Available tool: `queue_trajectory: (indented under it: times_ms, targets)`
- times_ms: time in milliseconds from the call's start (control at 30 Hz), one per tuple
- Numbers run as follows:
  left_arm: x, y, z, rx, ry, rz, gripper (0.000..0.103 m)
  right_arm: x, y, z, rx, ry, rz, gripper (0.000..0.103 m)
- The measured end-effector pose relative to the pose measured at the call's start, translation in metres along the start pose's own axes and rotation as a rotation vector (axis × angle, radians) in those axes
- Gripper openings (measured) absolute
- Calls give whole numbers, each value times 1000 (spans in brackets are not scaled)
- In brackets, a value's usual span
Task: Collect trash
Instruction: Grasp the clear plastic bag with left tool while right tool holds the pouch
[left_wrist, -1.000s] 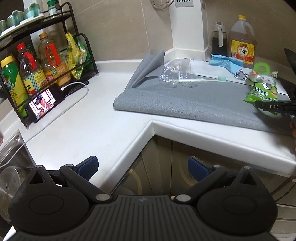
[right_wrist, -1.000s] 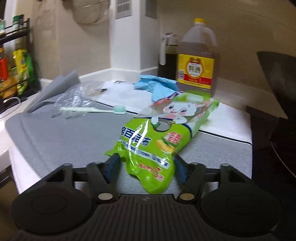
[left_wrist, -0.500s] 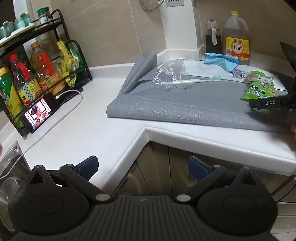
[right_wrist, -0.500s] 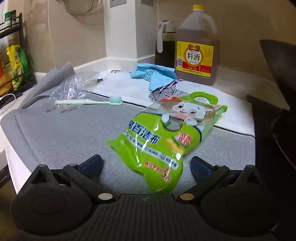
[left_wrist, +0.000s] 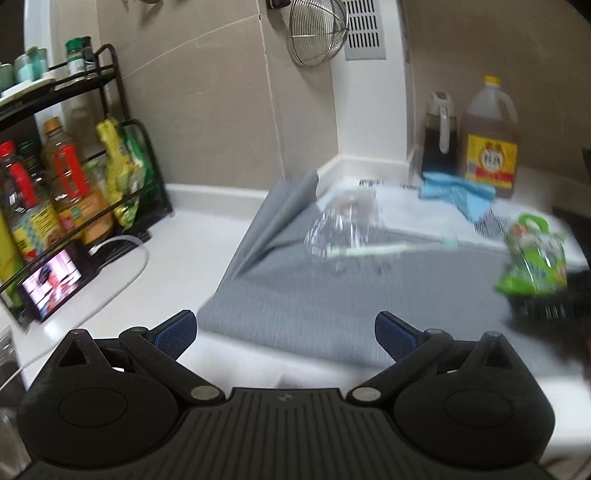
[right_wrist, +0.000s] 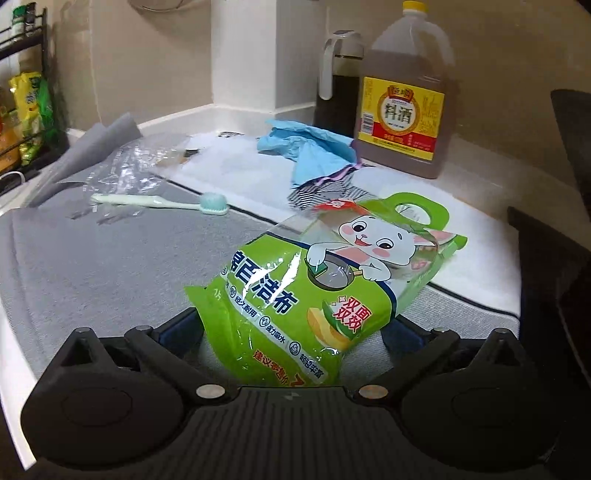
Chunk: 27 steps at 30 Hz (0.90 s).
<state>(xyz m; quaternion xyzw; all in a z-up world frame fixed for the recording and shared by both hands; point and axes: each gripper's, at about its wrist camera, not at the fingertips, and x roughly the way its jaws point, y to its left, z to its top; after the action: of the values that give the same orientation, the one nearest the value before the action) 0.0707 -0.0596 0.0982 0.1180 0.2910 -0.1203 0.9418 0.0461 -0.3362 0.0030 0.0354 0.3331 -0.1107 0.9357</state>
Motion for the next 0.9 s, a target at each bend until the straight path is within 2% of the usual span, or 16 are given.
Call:
queue_trajectory:
  times_ms: [267, 467, 533, 667, 733, 900]
  targets:
    - [98, -33, 59, 74, -1, -89, 103, 16, -5, 5, 5, -20, 28, 103]
    - [176, -56, 89, 72, 35, -156, 103, 19, -5, 8, 0, -19, 36, 103]
    - [199, -60, 91, 89, 60, -169, 103, 20, -5, 9, -3, -20, 41, 103]
    - [242, -68, 83, 151, 139, -141, 103, 21, -4, 9, -5, -19, 37, 103]
    - [252, -63, 77, 123, 120, -155, 103, 21, -4, 9, -5, -19, 36, 103]
    - [262, -51, 77, 24, 161, -193, 103, 21, -4, 9, -3, -20, 32, 103]
